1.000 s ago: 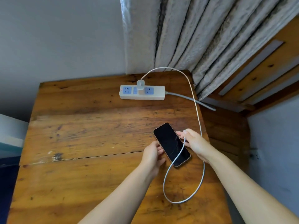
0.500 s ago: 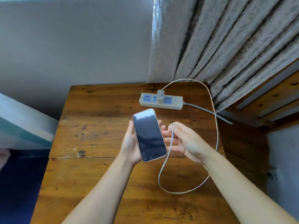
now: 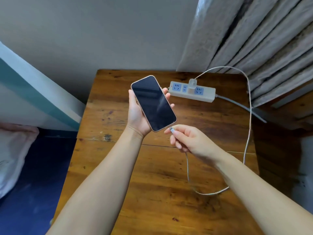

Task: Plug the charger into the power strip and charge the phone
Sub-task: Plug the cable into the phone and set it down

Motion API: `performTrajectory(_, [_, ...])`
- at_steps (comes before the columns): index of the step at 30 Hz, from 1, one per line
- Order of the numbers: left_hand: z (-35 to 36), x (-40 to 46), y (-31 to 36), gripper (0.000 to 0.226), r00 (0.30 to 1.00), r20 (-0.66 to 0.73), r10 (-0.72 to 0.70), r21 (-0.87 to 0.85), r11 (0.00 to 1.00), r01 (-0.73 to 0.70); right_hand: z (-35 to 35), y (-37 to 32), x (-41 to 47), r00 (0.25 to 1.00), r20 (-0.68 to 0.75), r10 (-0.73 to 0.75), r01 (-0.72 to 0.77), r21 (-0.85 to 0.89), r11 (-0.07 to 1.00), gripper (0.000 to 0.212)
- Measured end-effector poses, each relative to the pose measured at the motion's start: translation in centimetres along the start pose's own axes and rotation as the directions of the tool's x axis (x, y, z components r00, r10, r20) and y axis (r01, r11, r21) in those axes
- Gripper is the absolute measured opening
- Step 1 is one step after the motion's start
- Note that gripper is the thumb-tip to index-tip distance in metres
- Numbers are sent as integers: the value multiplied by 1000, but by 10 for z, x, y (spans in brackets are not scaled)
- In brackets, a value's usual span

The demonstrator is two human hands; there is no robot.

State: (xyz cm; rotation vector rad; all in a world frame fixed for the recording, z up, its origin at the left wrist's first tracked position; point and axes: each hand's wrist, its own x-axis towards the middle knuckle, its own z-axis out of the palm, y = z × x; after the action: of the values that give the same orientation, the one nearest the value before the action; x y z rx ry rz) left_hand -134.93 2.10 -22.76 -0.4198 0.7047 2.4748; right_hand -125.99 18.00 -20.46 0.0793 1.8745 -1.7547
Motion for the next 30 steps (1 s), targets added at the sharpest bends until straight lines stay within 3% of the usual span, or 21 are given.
performTrajectory(6, [-7,-4,1,76,1000,27,0,5,1000,0,18,4,1,999,-35,-32,32,7,999,36])
performTrajectory(14, [-11,-6,6,80,999,42,4,26,1000,-6,34,5,7,992,-110,-67,91,223,970,24])
performTrajectory(22, [-13,-12,17,82,998,67,-9,103,995,2,48,9,10,986,-135,-101,132,243,961,19])
performTrajectory(26, [-12,-14,17,83,999,43,-19,176,984,11,53,12,9,992,-103,-71,100,321,942,16])
performTrajectory(30, [-10,-17,22,79,998,58,-26,166,986,16,40,6,15,1000,-17,-25,30,418,908,26])
